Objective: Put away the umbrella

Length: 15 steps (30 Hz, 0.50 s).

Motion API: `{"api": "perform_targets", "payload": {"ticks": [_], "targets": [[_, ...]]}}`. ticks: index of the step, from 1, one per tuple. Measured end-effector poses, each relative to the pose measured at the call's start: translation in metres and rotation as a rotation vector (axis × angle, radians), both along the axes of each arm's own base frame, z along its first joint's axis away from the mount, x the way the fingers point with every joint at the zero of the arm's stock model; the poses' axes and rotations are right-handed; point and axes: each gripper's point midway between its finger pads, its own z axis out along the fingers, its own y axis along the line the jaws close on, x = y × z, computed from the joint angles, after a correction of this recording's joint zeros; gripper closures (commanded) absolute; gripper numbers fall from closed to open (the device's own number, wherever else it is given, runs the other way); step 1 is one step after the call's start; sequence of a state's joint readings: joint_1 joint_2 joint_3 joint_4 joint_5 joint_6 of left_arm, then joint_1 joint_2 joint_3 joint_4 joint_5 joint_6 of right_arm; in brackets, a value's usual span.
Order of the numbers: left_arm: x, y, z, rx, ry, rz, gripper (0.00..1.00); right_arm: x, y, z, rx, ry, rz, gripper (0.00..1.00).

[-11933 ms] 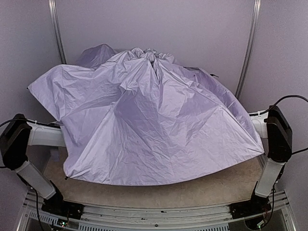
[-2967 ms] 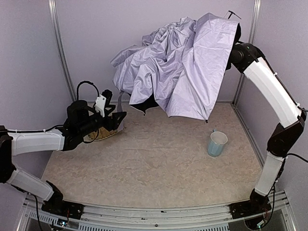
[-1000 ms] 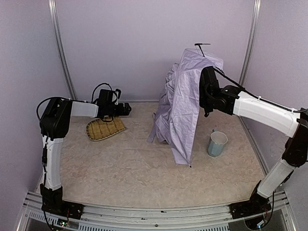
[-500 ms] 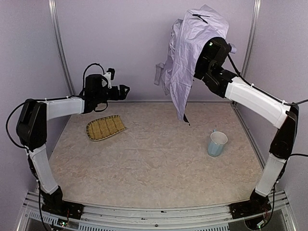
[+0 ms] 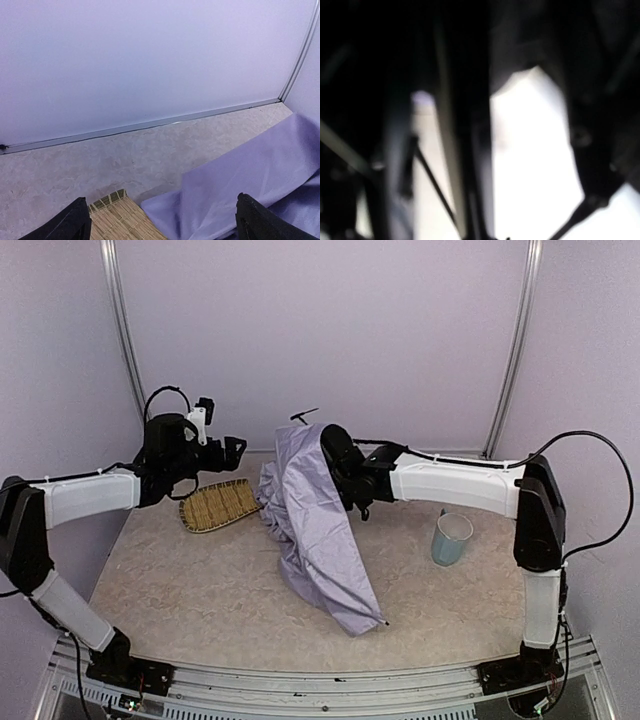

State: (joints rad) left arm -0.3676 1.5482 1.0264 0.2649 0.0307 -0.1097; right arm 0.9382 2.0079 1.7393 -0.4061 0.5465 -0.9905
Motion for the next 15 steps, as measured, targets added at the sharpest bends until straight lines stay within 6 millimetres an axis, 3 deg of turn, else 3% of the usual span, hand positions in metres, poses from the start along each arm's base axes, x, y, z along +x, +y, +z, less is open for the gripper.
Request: {"api": "perform_targets", "payload": {"ticks": [3,6,9,13,15], "targets": [[-0.028,-0.007,0.011,0.013,-0.042,-0.030,0.03,-0.044,0.034,-0.065,0.055,0.276,0.066,1.00],[-0.064,-0.033,0.011,0.036,-0.071,-0.125,0.02,-0.085,0.053,-0.124,0.076,0.544,0.073,1.00],[-0.097,-0.055,0.000,0.031,-0.072,-0.248,0.01,-0.104,0.053,-0.155,0.078,0.690,0.040,0.96],[-0.129,-0.068,-0.023,0.000,-0.032,-0.388,0.01,-0.116,0.053,-0.162,0.127,0.799,-0.012,0.49],[-0.135,-0.073,-0.030,-0.007,-0.012,-0.423,0.02,-0.126,0.052,-0.166,0.145,0.861,-0.026,0.38]]}}
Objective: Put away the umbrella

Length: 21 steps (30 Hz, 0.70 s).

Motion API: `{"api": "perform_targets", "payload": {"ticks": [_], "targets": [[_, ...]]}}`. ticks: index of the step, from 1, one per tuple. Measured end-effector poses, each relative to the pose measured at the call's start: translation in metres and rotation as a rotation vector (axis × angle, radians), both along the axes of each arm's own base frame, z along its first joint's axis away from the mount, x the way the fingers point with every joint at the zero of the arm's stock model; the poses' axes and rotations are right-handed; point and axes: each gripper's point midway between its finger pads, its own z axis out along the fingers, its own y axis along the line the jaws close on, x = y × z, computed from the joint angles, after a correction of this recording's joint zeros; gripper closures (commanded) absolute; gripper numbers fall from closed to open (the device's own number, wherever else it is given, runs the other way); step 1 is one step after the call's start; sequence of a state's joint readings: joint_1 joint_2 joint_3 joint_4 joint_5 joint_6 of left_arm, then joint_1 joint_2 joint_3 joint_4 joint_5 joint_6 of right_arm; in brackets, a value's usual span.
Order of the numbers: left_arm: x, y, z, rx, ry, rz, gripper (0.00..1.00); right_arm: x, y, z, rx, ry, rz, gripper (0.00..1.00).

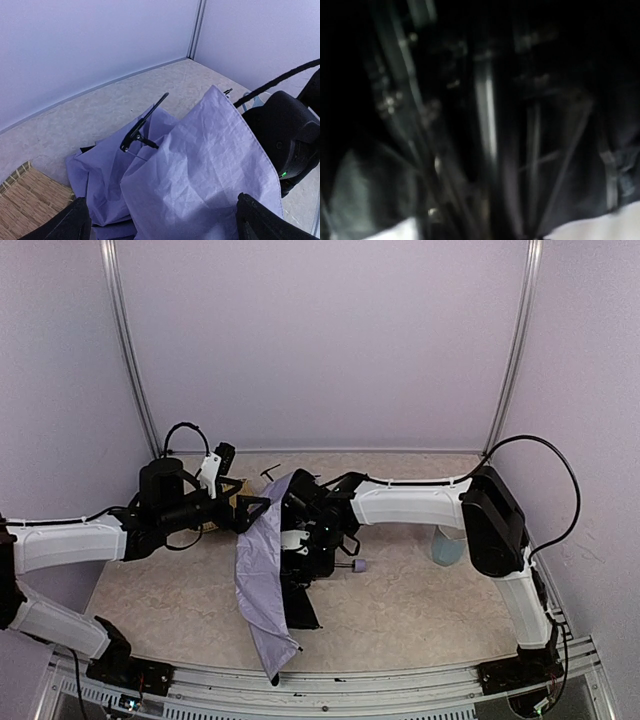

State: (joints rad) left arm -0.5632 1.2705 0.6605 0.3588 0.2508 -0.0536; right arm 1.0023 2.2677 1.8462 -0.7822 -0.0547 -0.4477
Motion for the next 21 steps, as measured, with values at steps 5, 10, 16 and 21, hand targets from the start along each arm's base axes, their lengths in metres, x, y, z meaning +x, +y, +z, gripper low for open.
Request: {"api": "perform_targets", "payload": {"ticks": [5,10,16,21], "targets": [[-0.003,-0.008,-0.007,0.005,0.020,-0.031,0.04,-0.016,-0.001,0.000,0.051,0.090,-0.021,0.00],[-0.001,-0.009,-0.012,0.018,0.032,-0.033,0.05,-0.032,-0.004,0.038,0.161,0.107,0.001,0.00],[-0.004,-0.012,-0.015,0.046,0.027,-0.037,0.06,-0.037,-0.030,0.087,0.277,0.093,-0.033,0.12],[-0.012,-0.019,-0.016,0.074,0.012,-0.059,0.07,-0.029,-0.067,0.046,0.190,0.106,-0.138,0.29]]}}
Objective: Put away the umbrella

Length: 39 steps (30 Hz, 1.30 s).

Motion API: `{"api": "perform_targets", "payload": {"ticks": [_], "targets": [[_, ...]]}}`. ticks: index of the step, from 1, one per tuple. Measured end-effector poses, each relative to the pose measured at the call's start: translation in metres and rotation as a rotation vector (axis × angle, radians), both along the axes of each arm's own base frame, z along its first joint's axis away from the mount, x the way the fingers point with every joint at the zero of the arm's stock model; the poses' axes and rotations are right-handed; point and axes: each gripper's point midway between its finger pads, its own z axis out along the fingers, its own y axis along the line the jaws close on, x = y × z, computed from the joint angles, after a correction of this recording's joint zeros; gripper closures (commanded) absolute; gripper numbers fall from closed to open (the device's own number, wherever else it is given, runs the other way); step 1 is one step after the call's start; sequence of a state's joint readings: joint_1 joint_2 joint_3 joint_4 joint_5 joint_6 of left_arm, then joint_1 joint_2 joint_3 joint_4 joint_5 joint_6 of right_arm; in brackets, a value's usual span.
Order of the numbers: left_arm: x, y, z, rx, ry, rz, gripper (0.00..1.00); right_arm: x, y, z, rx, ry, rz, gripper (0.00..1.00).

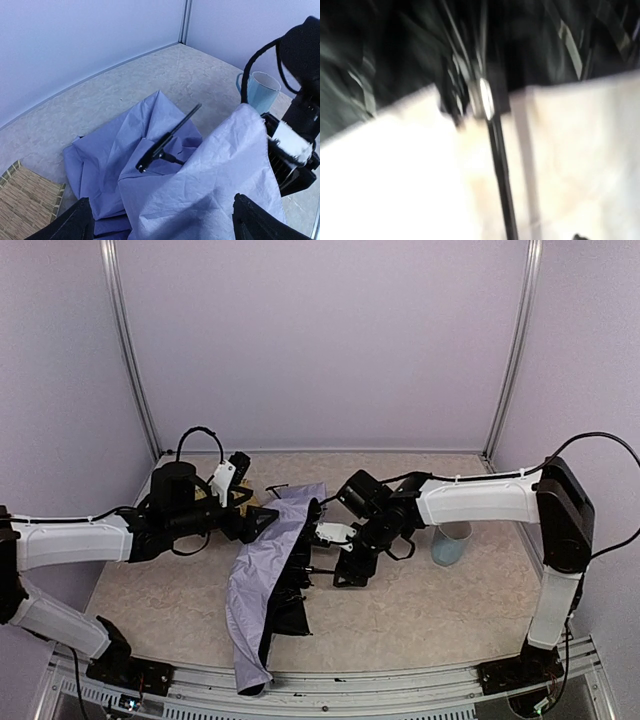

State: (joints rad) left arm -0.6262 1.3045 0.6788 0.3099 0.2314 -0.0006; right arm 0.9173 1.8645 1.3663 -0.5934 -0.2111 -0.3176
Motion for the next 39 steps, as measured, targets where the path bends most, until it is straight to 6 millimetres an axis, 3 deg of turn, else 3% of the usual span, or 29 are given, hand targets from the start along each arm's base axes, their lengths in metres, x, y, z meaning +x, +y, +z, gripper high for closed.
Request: {"api": "perform_targets", "payload": {"ticks": [6,10,13,17,19,22,25,29,39], "targets": [[-0.005,-0.004,0.000,0.011,-0.005,-0.013,0.10,0.013,-0.009,-0.048,-0.091,-0.045,-0.041,0.57],[-0.009,0.000,0.007,0.015,-0.011,0.000,0.13,0.028,-0.002,-0.057,-0.084,-0.101,-0.057,0.67],[-0.017,-0.001,0.028,0.005,-0.052,0.016,0.19,0.034,0.002,-0.057,-0.072,-0.135,-0.055,0.81],[-0.046,-0.013,0.060,-0.020,-0.109,-0.008,0.26,0.034,0.001,-0.060,-0.071,-0.152,-0.030,1.00],[-0.074,-0.025,0.074,-0.031,-0.130,-0.052,0.26,0.031,0.001,-0.061,-0.066,-0.137,-0.005,1.00],[-0.114,-0.039,0.078,-0.019,-0.134,-0.127,0.22,0.033,-0.004,-0.060,-0.043,-0.095,-0.013,1.00],[-0.150,-0.051,0.062,0.050,-0.111,-0.212,0.15,0.037,-0.018,-0.059,-0.023,-0.028,-0.026,1.00],[-0.186,-0.056,0.016,0.248,-0.084,-0.279,0.10,0.038,-0.038,-0.061,-0.042,0.023,-0.035,1.00],[-0.187,-0.026,-0.076,0.726,-0.105,-0.335,0.02,0.045,-0.072,-0.060,-0.110,0.084,-0.003,1.00]]}}
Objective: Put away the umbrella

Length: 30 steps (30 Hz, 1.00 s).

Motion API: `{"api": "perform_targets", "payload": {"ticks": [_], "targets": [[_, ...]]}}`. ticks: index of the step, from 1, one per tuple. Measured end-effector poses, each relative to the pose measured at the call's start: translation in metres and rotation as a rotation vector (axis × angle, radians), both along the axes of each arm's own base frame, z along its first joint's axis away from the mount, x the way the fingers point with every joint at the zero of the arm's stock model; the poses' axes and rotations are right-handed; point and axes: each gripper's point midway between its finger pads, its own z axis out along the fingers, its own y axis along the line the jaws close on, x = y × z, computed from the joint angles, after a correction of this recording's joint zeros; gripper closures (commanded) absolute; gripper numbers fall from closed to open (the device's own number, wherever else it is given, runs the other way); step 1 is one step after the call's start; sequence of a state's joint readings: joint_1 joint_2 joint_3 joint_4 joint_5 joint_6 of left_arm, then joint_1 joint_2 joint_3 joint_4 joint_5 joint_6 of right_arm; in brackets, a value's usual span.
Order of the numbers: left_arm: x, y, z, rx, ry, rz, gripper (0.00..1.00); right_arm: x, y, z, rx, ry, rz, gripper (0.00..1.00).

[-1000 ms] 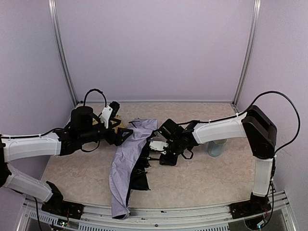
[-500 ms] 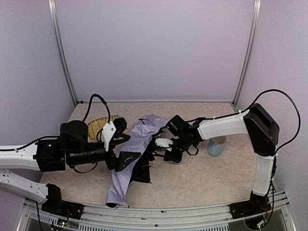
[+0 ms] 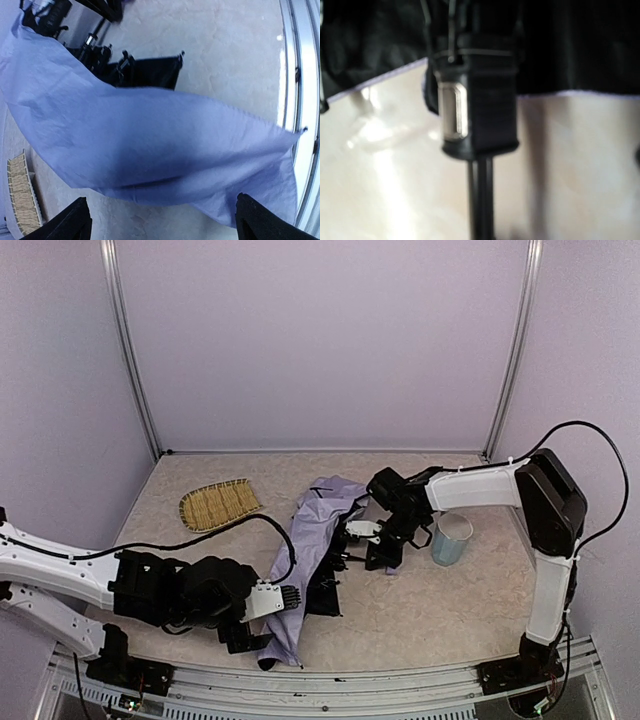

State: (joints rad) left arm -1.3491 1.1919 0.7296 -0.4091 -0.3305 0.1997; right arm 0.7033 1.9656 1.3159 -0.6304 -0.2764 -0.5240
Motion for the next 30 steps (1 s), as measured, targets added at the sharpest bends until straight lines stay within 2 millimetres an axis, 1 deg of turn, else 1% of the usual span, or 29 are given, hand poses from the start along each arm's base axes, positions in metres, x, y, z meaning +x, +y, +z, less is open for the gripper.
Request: {"api": "perform_targets", "payload": {"ticks": [3,5,9,12,14,15,17,18,19,20,22,25,26,28,30], "targets": [[-0.003,0.012,-0.023,0.140,-0.008,-0.060,0.01,0.003,-0.005,0.001,-0.009,0.001,0.002,1.00],[-0.004,0.014,-0.027,0.169,-0.006,-0.100,0.01,0.003,-0.005,0.000,-0.010,-0.001,0.008,1.00],[-0.011,0.000,-0.032,0.139,-0.028,-0.214,0.01,0.002,-0.005,-0.002,-0.011,0.002,0.017,1.00],[-0.011,-0.010,-0.048,0.155,-0.052,-0.276,0.04,0.002,-0.004,-0.004,-0.007,0.011,0.020,1.00],[-0.008,-0.013,-0.061,0.179,-0.057,-0.292,0.17,0.001,-0.003,-0.004,-0.003,0.014,0.021,1.00],[-0.006,-0.014,-0.068,0.195,-0.055,-0.292,0.29,0.001,-0.003,-0.004,-0.002,0.014,0.022,1.00],[-0.001,-0.014,-0.082,0.231,-0.057,-0.286,0.60,0.001,-0.002,-0.004,0.000,0.013,0.024,1.00],[0.001,-0.014,-0.087,0.250,-0.061,-0.285,0.83,0.001,-0.001,-0.004,0.001,0.011,0.025,1.00],[0.002,-0.014,-0.089,0.257,-0.063,-0.279,1.00,0.001,0.000,-0.004,0.003,0.010,0.028,1.00],[0.005,-0.015,-0.090,0.256,-0.072,-0.273,1.00,0.000,0.001,-0.004,0.003,0.008,0.031,1.00],[0.011,-0.018,-0.085,0.240,-0.098,-0.252,1.00,-0.002,0.004,-0.004,0.004,0.003,0.037,1.00],[0.024,-0.028,-0.064,0.178,-0.163,-0.199,1.00,-0.007,0.010,-0.005,-0.001,-0.008,0.056,1.00],[0.029,-0.031,-0.054,0.149,-0.181,-0.180,1.00,-0.009,0.013,-0.006,-0.005,-0.017,0.064,1.00],[0.038,-0.034,-0.028,0.072,-0.208,-0.140,1.00,-0.015,0.019,-0.007,-0.010,-0.034,0.085,1.00],[0.050,-0.035,0.012,-0.059,-0.234,-0.087,1.00,-0.020,0.026,-0.008,-0.011,-0.065,0.107,1.00]]}}
